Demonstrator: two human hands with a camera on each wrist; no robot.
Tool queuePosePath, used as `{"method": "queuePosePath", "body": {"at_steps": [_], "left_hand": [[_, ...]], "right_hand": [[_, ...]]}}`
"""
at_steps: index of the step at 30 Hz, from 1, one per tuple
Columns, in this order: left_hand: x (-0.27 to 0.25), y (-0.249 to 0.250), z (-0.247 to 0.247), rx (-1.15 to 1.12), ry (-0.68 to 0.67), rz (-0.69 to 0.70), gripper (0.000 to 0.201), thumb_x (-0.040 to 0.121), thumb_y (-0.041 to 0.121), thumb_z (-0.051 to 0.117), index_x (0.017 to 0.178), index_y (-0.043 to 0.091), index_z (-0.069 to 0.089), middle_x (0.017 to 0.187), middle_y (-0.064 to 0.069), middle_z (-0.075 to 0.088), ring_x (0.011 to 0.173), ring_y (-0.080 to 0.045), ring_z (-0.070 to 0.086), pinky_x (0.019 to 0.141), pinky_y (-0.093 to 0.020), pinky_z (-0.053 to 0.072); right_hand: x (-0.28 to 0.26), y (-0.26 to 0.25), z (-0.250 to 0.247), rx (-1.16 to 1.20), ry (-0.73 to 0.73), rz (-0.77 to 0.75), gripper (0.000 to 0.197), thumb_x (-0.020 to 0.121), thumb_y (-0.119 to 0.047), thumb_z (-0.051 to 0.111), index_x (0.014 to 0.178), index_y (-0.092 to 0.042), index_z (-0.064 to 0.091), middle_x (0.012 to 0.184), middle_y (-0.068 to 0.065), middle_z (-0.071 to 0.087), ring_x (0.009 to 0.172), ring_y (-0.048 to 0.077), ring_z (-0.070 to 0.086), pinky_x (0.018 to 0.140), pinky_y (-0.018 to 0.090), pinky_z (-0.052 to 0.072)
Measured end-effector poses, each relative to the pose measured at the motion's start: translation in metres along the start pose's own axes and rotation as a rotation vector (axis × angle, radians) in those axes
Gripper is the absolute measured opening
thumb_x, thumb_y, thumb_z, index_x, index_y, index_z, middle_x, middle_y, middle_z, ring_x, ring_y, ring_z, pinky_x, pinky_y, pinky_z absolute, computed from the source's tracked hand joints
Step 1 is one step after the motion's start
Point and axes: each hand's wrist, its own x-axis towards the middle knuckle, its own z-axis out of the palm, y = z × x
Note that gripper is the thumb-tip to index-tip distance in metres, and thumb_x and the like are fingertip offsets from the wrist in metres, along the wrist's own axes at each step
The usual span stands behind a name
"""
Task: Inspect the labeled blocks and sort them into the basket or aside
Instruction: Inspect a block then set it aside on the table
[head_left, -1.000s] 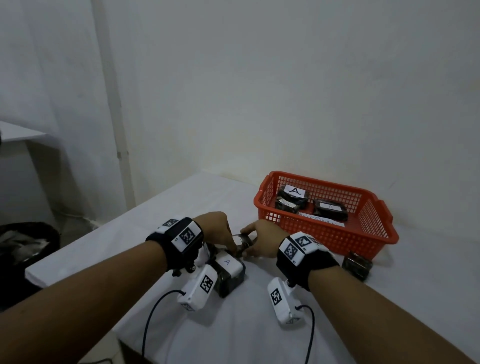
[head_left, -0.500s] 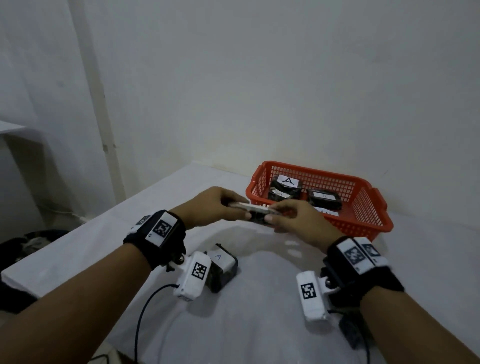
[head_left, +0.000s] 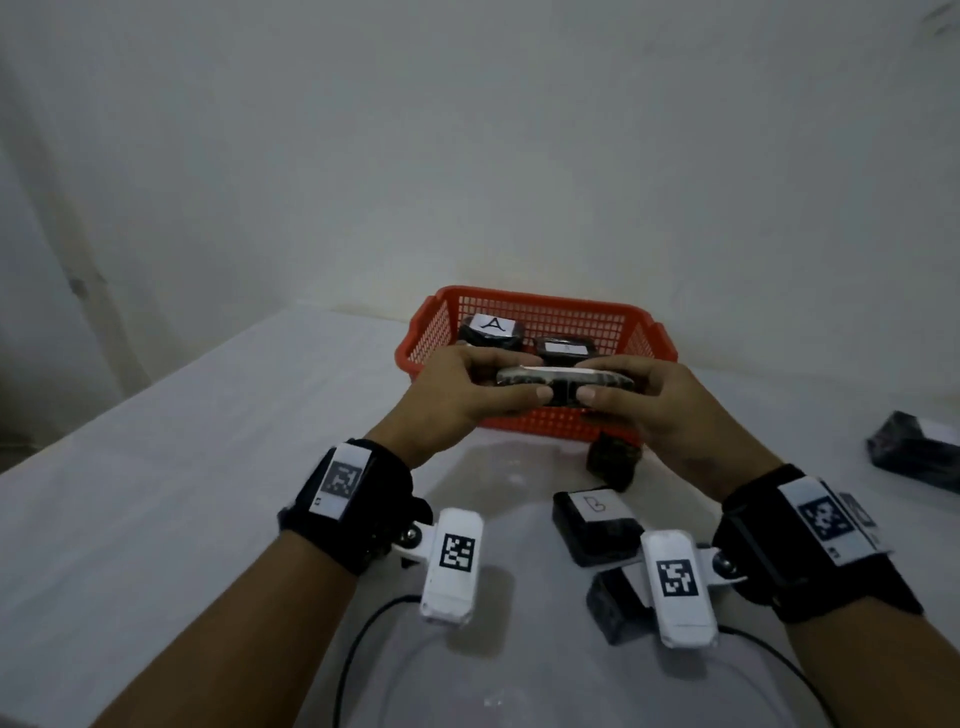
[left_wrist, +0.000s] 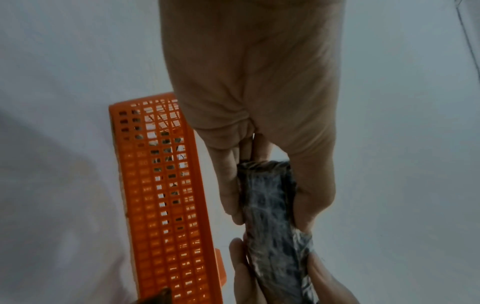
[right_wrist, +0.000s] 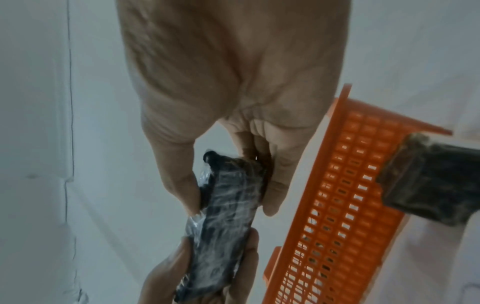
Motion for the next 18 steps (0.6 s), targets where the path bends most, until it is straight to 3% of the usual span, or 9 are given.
{"method": "queuePosePath", "body": {"at_steps": [5,8,12,18], "left_hand": [[0.013,0.001,0.031,-0.012,-0.094,-0.017,0.04,0.084,0.024,0.081,0.123,0.016,0.072,0.113,-0.002,0.077,0.106,-0.014,0.073,0.096,-0.031,0.058],[0.015,-0.007,0.046,-0.089,-0.115,-0.039,0.044,0.085,0.024,0.079,0.127,0.016,0.069,0.118,-0.002,0.076,0.112,-0.017,0.072,0.102,-0.041,0.055],[0.015,-0.016,0.054,-0.139,-0.067,-0.022,0.036,0.086,0.015,0.076,0.121,0.009,0.072,0.115,-0.008,0.077,0.11,-0.023,0.073,0.103,-0.047,0.055],[0.009,-0.025,0.05,-0.202,-0.101,-0.071,0.043,0.084,0.023,0.075,0.125,0.014,0.07,0.121,-0.006,0.074,0.116,-0.023,0.07,0.103,-0.045,0.053]], "right_hand": [[-0.016,0.01,-0.023,-0.039,0.086,-0.035,0.044,0.07,-0.033,0.086,0.11,-0.015,0.079,0.108,0.01,0.08,0.104,0.027,0.076,0.097,0.04,0.059],[-0.022,0.018,-0.036,-0.036,0.131,-0.025,0.035,0.077,-0.021,0.086,0.11,-0.011,0.079,0.105,0.012,0.08,0.102,0.028,0.076,0.09,0.034,0.06],[-0.025,0.029,-0.044,0.006,0.092,0.028,0.039,0.078,-0.014,0.086,0.116,-0.01,0.076,0.112,0.01,0.079,0.107,0.023,0.075,0.095,0.032,0.06],[-0.03,0.033,-0.048,0.039,0.144,0.031,0.035,0.082,-0.005,0.082,0.117,-0.007,0.075,0.111,0.009,0.08,0.106,0.019,0.076,0.098,0.027,0.058]]}}
